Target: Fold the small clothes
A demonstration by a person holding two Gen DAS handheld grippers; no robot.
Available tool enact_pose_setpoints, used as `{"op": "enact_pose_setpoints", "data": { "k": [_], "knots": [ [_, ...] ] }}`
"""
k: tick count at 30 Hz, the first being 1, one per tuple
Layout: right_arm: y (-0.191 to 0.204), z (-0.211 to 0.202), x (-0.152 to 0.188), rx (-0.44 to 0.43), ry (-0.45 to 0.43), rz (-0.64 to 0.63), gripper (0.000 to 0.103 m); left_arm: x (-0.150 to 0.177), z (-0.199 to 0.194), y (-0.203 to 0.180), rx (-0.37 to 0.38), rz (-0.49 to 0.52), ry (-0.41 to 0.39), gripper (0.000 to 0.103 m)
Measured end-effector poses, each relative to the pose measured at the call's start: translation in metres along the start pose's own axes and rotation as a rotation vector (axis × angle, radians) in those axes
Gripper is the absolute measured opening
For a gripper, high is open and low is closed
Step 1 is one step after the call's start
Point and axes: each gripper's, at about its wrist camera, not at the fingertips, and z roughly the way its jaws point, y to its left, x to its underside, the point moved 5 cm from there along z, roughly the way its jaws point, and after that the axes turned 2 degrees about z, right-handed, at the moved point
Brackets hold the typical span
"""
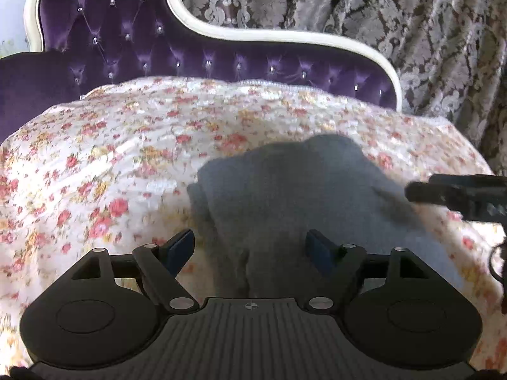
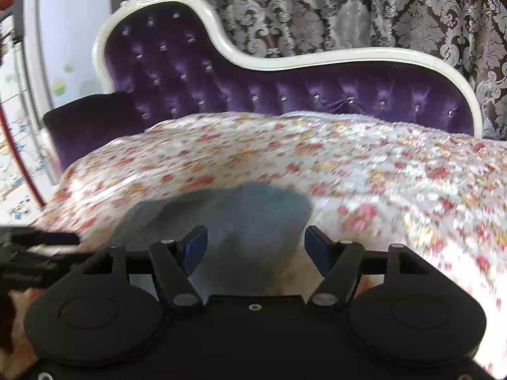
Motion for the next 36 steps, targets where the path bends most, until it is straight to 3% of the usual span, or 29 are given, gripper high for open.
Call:
{"op": "enact_pose_setpoints", "data": {
  "k": [5,12,16,18,25,36],
  "knots": [
    [0.007,-0.007,0.034,0.06,0.08,-0.019,0.077,0.014,-0.001,0.007,-0.031,-0.026,0.02,0.084],
    [0.002,-0.033,0.055,0.093,0.069,0.069,0.084,0.027,-0.016,0.006,-0.073,-0.014,0.023,0.092],
    [0.005,-0.052,0.059,0.101,0.037,0.106,0.101,0.032,-0.031,0.002,-0.098,-0.016,0.029,0.093],
    [0.007,-0.062,0.06,0.108,0.014,0.122,0.102,0.032,-0.04,-0.001,-0.114,-0.015,0.017,0.093],
    [0.02,-0.081,0.057,0.091,-0.013,0.156,0.102,0.023,-0.075,-0.022,-0.288,0.041,-0.011,0.093],
    [0.038,-0.104,0.059,0.122,-0.045,0.167,0.102,0.022,-0.108,-0.046,-0.256,0.052,-0.033,0.093]
  ]
}}
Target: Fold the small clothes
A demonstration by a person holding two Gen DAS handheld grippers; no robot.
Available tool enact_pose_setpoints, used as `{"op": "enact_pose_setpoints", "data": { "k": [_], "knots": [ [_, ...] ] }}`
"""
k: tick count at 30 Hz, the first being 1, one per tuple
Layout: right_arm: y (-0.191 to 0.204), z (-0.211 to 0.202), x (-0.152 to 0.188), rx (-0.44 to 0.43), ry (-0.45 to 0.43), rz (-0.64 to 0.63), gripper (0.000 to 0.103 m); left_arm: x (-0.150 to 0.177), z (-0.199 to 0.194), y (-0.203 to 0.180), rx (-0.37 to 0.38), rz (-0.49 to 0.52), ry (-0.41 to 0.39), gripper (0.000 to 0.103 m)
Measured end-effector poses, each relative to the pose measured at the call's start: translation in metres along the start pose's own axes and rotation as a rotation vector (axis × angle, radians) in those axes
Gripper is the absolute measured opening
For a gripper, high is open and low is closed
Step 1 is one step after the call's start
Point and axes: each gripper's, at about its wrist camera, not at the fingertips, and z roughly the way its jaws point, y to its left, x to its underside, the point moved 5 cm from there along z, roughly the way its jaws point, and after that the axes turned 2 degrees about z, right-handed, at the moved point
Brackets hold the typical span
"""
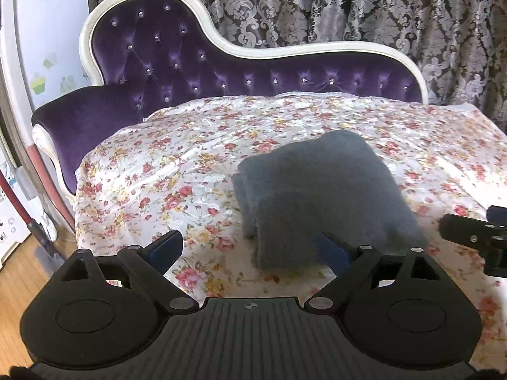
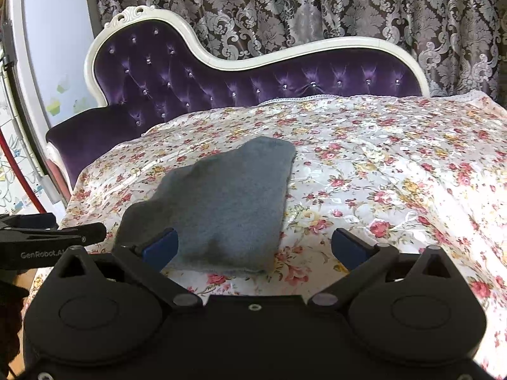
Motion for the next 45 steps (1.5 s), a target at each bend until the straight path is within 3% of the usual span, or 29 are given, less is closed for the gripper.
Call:
{"op": "enact_pose_setpoints", "data": {
  "k": [7,16,19,32,45],
  "knots": [
    [0.006,-0.011,0.003,0.004,0.005,0.001,0.102,0.004,-0.009,-0.002,-0.008,-0.011,-0.005,0.097],
    [0.016,-0.013,0.007,-0.007,0.02,-0.015,0.103,0.011,-0.004,0.003,0.034,-0.082,0.048,0.098],
    [0.018,-0.013,0.008,-0.01,0.024,-0.009,0.102,0.014,-0.002,0.004,0.04,-0.09,0.06,0.102],
    [0.021,-0.009,0.011,0.011,0.045,-0.019,0.102,0.025,0.007,-0.001,0.062,-0.106,0.122,0.103],
    [0.025,-0.009,0.011,0.04,0.042,-0.05,0.102,0.023,0.003,-0.004,0.036,-0.091,0.107,0.103]
  ]
}}
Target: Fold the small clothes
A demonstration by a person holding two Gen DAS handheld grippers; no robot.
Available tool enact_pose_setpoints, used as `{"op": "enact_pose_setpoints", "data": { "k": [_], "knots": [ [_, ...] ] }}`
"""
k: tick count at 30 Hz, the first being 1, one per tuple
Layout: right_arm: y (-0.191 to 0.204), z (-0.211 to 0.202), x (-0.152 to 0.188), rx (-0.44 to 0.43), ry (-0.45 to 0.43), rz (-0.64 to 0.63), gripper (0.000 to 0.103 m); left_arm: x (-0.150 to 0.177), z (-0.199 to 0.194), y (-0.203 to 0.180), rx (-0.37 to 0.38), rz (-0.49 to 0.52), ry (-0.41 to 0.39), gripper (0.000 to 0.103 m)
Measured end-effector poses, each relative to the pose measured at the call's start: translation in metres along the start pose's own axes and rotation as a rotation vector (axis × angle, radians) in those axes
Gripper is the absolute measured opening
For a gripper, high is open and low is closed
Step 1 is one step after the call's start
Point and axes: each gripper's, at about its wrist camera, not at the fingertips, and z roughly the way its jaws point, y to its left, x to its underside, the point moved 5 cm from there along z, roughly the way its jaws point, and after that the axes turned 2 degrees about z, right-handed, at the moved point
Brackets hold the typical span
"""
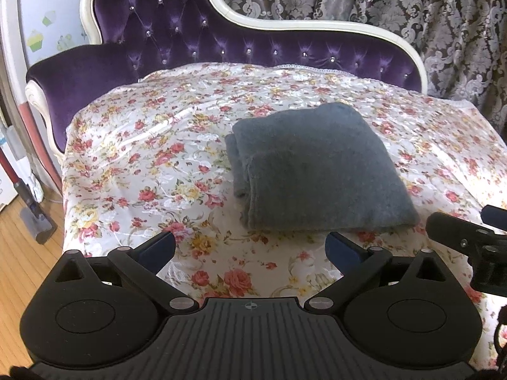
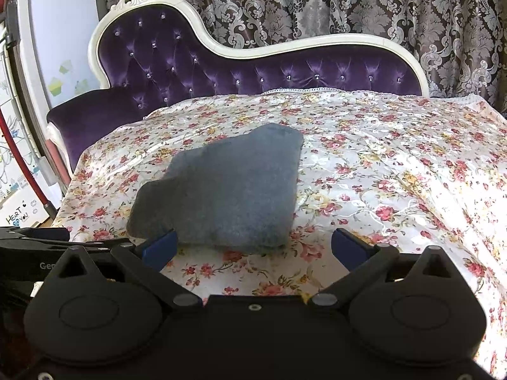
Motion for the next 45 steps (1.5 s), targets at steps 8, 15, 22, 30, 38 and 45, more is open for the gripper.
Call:
{"op": "enact_pose_setpoints", "data": {
  "k": [8,15,22,30,38,45],
  "knots": [
    [-0.0018,-0.0014,-0.002,0.019,-0.011,-0.004,0.102,-0.0026,-0.0039,-0.0017,-0.014,0.014,-0.016,0.103],
    [-0.0031,-0.0007,-0.0018,0.028,-0.009,-0.009,0.102,-0.0028,-0.0051,-0.0013,-0.025,0.017,-0.019,0.103],
    [-0.0041,-0.0001,0.0001,0.03,-0.004,-0.007,0.102,-0.0017,-0.0048,0.0017,-0.037,0.016,-0.014,0.103],
    [-0.0058,0.0002,0.0034,0.03,0.003,-0.004,0.102,-0.0014,-0.0038,0.0044,-0.039,0.003,-0.001,0.103],
    [-0.0066,0.0005,0.0049,0.029,0.007,-0.001,0.102,-0.0011,-0.0031,0.0048,-0.05,0.005,0.007,0.102],
    [-0.0057,0.0015,0.0065,0.027,0.009,-0.002,0.102,-0.001,-0.0025,0.0048,-0.044,0.004,0.009,0.102]
  ]
}}
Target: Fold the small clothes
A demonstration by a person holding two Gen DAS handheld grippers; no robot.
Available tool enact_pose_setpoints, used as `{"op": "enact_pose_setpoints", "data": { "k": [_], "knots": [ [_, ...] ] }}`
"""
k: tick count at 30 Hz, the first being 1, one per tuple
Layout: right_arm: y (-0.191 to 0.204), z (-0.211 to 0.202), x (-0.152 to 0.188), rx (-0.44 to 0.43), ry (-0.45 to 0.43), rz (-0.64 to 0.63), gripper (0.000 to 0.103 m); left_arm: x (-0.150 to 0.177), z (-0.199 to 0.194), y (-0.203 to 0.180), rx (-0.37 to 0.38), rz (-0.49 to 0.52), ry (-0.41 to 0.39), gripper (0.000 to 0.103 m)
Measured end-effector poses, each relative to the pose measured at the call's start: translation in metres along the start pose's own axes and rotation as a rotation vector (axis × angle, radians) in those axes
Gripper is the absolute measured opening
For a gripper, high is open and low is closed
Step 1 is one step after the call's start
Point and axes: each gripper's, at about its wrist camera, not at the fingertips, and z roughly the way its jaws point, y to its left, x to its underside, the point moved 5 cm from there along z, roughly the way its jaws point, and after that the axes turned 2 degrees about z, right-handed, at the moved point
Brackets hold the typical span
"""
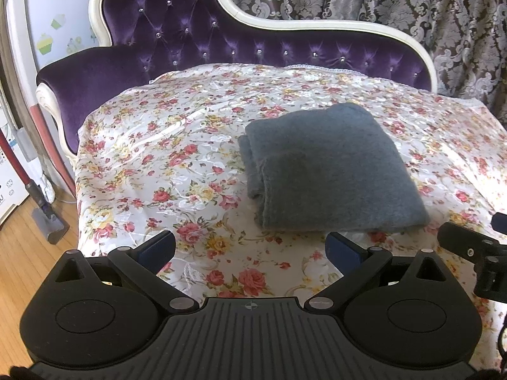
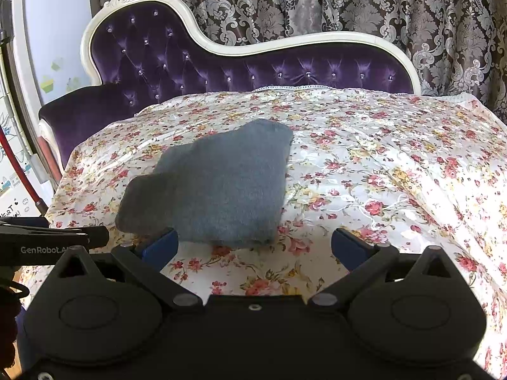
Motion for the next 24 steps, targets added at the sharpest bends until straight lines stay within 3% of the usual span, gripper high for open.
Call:
{"op": "enact_pose_setpoints", "data": {
  "k": [24],
  "knots": [
    [0.0018,0.0047,0.0049,-0.009,0.017,0.005,0.102,0.0027,0.0061,-0.0065,0.033,0.003,0.031,0.102]
  ]
}}
